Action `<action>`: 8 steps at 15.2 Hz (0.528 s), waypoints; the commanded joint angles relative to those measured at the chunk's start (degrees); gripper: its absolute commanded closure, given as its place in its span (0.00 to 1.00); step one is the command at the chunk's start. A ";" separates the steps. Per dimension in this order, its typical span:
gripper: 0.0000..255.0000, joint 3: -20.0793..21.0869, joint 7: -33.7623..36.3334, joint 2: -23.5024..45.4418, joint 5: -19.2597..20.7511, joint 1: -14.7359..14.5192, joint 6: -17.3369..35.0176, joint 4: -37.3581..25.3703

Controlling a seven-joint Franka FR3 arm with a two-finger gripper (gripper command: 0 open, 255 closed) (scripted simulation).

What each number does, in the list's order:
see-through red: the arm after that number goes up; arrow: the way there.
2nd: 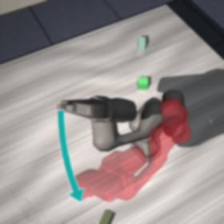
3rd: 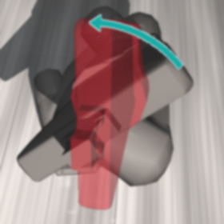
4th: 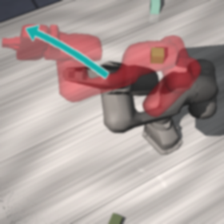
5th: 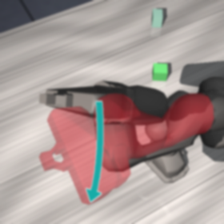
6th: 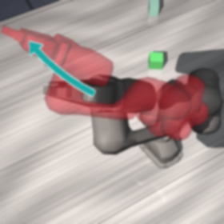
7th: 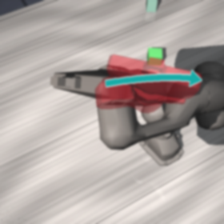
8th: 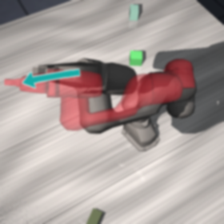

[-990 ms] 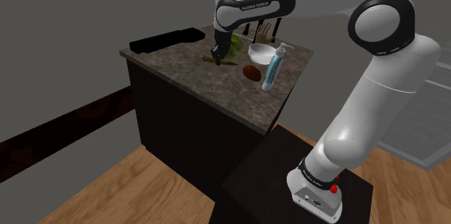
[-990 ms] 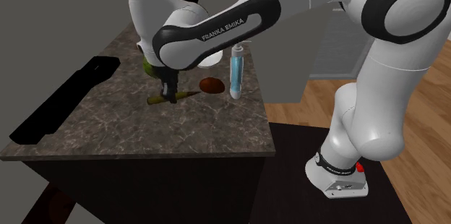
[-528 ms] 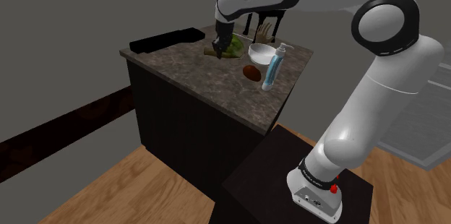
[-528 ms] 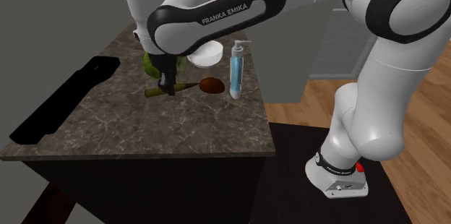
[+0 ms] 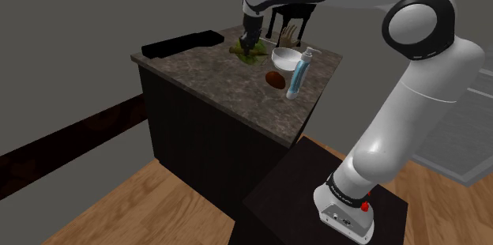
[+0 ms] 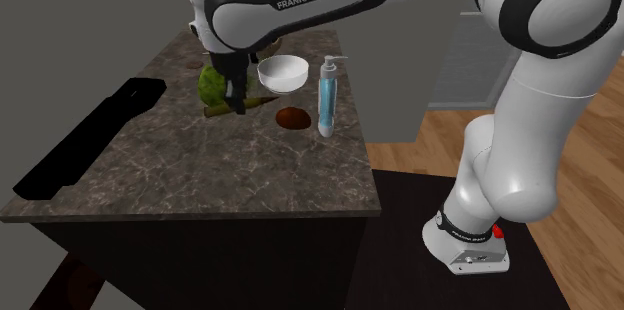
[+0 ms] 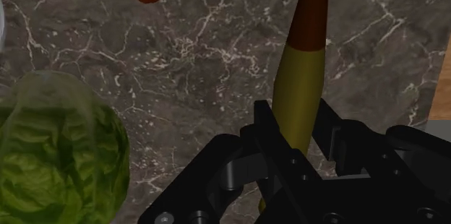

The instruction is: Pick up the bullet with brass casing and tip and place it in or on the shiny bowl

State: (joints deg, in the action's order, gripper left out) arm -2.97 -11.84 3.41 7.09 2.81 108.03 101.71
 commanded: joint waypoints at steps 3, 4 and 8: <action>1.00 -2.48 -5.55 0.90 -0.58 2.85 0.25 -1.30; 1.00 -3.08 -6.90 1.32 -0.76 3.56 0.29 -1.83; 1.00 -5.36 -12.34 3.55 -1.69 6.48 0.22 -4.67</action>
State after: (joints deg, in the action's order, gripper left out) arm -7.78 -22.77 6.73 5.60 8.58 108.28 97.44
